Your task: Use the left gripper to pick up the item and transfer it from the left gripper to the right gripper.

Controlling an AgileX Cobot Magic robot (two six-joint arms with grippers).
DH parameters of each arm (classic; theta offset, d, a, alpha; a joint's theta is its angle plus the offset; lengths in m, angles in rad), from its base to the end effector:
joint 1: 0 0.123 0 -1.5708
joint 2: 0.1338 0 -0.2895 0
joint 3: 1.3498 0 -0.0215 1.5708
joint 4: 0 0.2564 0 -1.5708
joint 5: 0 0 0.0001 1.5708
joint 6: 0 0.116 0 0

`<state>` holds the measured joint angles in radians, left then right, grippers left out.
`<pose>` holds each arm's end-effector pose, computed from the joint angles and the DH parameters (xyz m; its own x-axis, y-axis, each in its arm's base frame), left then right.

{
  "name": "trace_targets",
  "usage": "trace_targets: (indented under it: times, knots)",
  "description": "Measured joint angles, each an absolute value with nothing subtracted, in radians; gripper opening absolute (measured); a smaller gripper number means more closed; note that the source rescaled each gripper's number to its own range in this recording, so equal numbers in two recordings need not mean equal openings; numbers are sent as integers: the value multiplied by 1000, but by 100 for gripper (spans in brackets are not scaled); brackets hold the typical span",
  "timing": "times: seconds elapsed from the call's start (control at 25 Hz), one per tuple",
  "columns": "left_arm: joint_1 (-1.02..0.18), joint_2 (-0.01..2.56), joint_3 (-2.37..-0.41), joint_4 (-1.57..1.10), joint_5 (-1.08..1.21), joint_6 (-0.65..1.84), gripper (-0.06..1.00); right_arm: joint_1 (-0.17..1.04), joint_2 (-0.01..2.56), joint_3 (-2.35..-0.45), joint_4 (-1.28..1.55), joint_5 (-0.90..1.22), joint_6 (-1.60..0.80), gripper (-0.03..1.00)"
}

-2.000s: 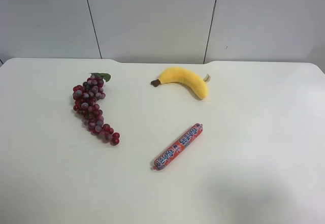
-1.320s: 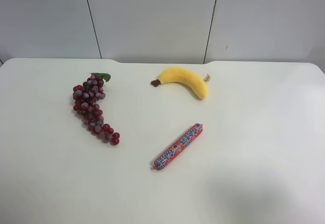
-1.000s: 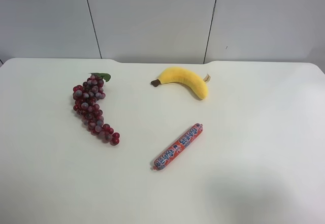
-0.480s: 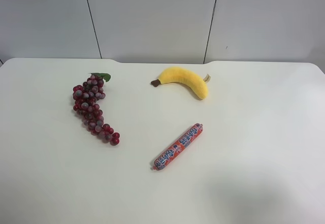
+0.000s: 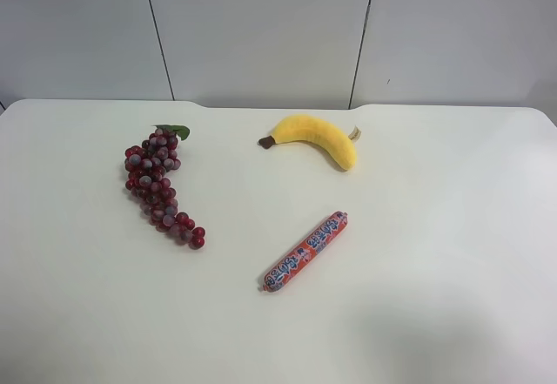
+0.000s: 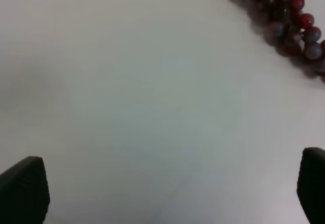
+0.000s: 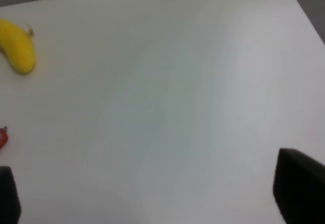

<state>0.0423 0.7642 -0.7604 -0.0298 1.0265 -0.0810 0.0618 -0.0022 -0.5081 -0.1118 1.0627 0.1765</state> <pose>0.1413 0.0030 0.2983 -0.8022 -0.1303 -0.5827 -0.1050 0.9915 -0.0771 0.0168 -0.0103 0.2714 -0.4389 0.0941 -0.8936 0.0796 0.9947 0.0657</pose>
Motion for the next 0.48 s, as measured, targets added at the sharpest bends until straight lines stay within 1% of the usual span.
trace_targets:
  times: [0.24,0.48]
  knots:
    - [-22,1022,-761,-46,949,-176,100,62,-2,-508,-112,1063,177,100]
    - [-150,1204,-761,-61,847,-335,100,62,-2,-508,-112,1063,177,100]
